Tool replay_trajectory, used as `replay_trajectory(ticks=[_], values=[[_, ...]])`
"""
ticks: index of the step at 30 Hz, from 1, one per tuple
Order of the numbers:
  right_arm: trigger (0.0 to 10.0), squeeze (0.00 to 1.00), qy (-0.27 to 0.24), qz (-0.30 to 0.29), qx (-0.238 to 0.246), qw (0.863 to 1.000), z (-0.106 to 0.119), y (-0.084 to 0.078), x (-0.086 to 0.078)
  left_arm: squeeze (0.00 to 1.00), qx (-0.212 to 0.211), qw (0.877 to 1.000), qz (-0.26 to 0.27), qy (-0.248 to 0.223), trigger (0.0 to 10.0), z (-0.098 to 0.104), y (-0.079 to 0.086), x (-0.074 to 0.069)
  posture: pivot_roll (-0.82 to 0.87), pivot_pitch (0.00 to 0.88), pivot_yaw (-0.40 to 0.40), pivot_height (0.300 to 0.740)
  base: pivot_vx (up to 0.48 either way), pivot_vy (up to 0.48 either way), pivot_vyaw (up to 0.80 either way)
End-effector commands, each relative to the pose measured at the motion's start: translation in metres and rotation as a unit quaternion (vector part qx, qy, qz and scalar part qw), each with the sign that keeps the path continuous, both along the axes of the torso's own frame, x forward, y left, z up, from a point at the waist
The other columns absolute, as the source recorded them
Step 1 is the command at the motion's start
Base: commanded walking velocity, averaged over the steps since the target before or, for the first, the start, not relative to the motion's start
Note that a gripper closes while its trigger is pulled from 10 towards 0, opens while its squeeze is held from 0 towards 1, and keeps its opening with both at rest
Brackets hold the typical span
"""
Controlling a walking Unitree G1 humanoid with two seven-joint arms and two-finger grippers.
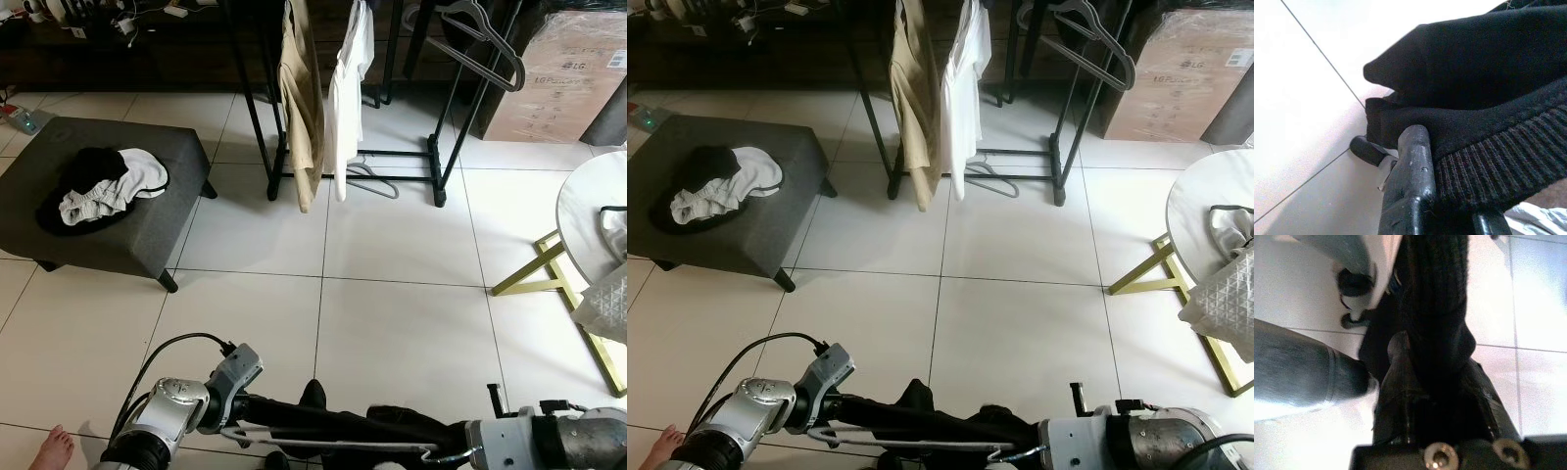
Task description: Hang hanger
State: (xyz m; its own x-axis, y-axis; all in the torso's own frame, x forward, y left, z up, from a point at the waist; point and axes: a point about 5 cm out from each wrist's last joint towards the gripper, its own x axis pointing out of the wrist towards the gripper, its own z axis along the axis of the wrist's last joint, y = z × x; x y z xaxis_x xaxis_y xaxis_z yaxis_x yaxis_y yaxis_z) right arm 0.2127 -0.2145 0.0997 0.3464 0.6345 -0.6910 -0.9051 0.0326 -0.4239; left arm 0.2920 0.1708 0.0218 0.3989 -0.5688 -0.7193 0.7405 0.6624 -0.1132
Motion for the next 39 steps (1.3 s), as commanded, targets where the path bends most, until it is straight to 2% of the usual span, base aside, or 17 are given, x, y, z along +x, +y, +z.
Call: replay_trajectory(ticks=[1,4,7,9,10,11,17,19,20,21,24,28,34,37,39], values=[[10.0,0.00,-0.012,-0.039,-0.042,0.998,-0.004,-0.020,0.003,0.00,0.055,0.997,0.032,0.031,0.0,-0.008,0.034,-0.010,-0.18,0.289,0.059,0.740,0.000,0.000,0.00],[10.0,0.00,-0.031,-0.048,-0.060,0.997,-0.005,-0.023,0.008,0.00,0.055,0.997,0.031,0.032,0.0,-0.008,0.034,-0.010,-0.18,0.289,0.060,0.740,0.000,0.000,0.00],[10.0,0.00,-0.038,-0.056,-0.099,0.993,-0.008,-0.033,0.009,0.00,0.055,0.998,0.027,0.035,0.0,-0.007,0.035,-0.011,-0.18,0.289,0.060,0.740,0.000,0.000,0.00],[10.0,0.00,-0.053,-0.074,-0.136,0.986,-0.010,-0.041,0.013,0.00,0.056,0.997,0.027,0.035,0.0,-0.005,0.037,-0.010,-0.18,0.289,0.060,0.740,0.000,0.000,0.00],[10.0,0.00,-0.061,-0.076,-0.178,0.979,-0.012,-0.050,0.015,0.00,0.057,0.997,0.028,0.034,0.0,-0.004,0.038,-0.010,-0.18,0.288,0.060,0.740,0.000,0.000,0.00],[10.0,0.00,-0.067,-0.076,-0.195,0.976,-0.012,-0.053,0.015,0.00,0.057,0.997,0.028,0.034,0.0,-0.004,0.038,-0.009,-0.18,0.288,0.061,0.740,0.000,0.000,0.00],[10.0,0.00,-0.060,-0.097,-0.220,0.969,-0.014,-0.059,0.017,0.00,0.058,0.998,0.026,0.027,0.0,0.001,0.039,-0.006,-0.18,0.288,0.060,0.740,0.000,0.000,0.00],[10.0,0.00,-0.076,-0.120,-0.247,0.958,-0.012,-0.063,0.022,0.00,0.064,0.997,0.018,0.022,0.0,0.005,0.039,-0.004,-0.17,0.290,0.061,0.740,0.000,0.000,0.00],[10.0,0.00,-0.076,-0.120,-0.247,0.958,-0.012,-0.063,0.022,0.00,0.064,0.997,0.018,0.022,0.0,0.005,0.039,-0.004,-0.17,0.290,0.061,0.740,0.000,0.000,0.00],[10.0,0.00,-0.087,-0.133,-0.258,0.953,-0.011,-0.065,0.026,0.00,0.069,0.997,0.000,0.031,0.0,0.005,0.039,-0.006,-0.17,0.290,0.061,0.740,0.000,0.000,0.00],[10.0,0.00,-0.087,-0.181,-0.229,0.953,-0.011,-0.064,0.030,0.00,0.086,0.995,-0.033,0.044,0.0,0.004,0.040,-0.012,-0.17,0.292,0.061,0.740,0.000,0.000,0.00],[10.0,0.00,-0.076,-0.218,-0.198,0.953,-0.011,-0.062,0.031,0.00,0.095,0.993,-0.043,0.057,0.0,0.001,0.041,-0.017,-0.18,0.294,0.059,0.740,0.000,0.000,0.00],[10.0,0.00,-0.087,-0.218,-0.264,0.935,-0.008,-0.073,0.030,0.00,0.122,0.990,-0.039,0.060,0.0,0.001,0.044,-0.018,-0.18,0.296,0.059,0.740,0.000,0.000,0.00],[10.0,0.00,-0.090,-0.230,-0.269,0.931,-0.007,-0.078,0.031,0.00,0.168,0.984,-0.029,0.044,0.0,0.002,0.053,-0.013,-0.18,0.294,0.059,0.740,0.000,0.000,0.00],[10.0,0.00,-0.095,-0.231,-0.270,0.930,-0.006,-0.079,0.032,0.00,0.178,0.983,-0.004,0.036,0.0,0.002,0.056,-0.010,-0.18,0.294,0.060,0.740,0.000,0.000,0.00]])
